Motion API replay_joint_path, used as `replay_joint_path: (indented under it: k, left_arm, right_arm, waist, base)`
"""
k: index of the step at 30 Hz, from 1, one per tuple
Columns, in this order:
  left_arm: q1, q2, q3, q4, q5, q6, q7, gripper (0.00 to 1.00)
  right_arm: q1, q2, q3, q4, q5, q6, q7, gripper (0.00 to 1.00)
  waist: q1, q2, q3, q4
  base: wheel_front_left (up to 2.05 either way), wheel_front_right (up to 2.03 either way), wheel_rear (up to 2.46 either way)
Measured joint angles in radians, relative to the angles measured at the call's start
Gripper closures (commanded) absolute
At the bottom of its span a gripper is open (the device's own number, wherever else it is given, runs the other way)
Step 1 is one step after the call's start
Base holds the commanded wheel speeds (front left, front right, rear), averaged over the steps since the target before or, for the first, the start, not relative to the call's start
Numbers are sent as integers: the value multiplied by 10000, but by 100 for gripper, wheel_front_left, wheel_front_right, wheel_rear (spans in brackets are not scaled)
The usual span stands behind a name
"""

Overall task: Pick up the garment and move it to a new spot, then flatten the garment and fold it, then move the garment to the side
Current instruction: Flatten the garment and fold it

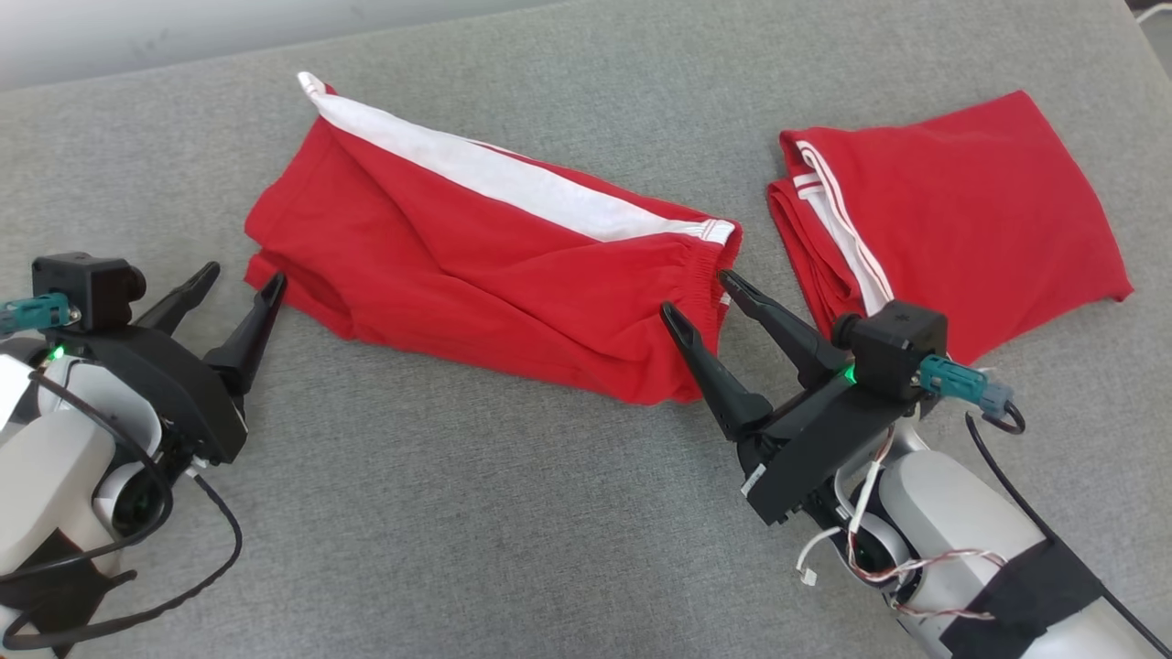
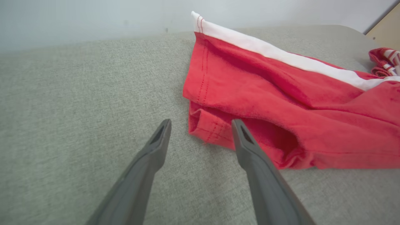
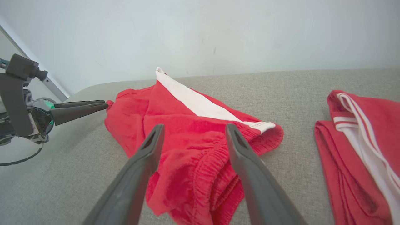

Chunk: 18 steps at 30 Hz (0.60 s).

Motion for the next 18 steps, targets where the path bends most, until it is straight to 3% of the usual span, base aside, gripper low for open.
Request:
replay_joint_path:
  k: [10,11,13,14,15,18]
  left_arm:
    - [-9,-207,-211,276,-288,0,-146,0]
    - [-9,-205,-224,297,-303,0,-174,5]
    - [-9,-196,-286,337,-405,0,-188,67]
    - [-8,-196,-326,355,-474,0,-192,80]
    - [-8,-194,-364,368,-500,0,-238,100]
    - [-8,-198,-407,416,-535,0,-336,100]
  right_arm:
    - [551,-186,102,-479,-140,-263,128,0]
    - [596,-194,130,-518,-144,-265,194,0]
    - [700,-219,153,-612,-146,-276,201,0]
    - [734,-230,161,-644,-146,-332,201,0]
    - [767,-244,155,-686,-146,-355,203,0]
    - [943,-297,165,-790,-148,-437,290,0]
  waist:
    - [0,0,154,-192]
    - [0,0,164,-196]
    - [0,0,188,-206]
    - [0,2,199,-209]
    - [0,2,209,-210]
    - [0,2,236,-197]
  base:
    - [0,0,0]
    - [0,0,0]
    - [0,0,0]
    - [0,0,0]
    - [0,0,0]
    - [0,0,0]
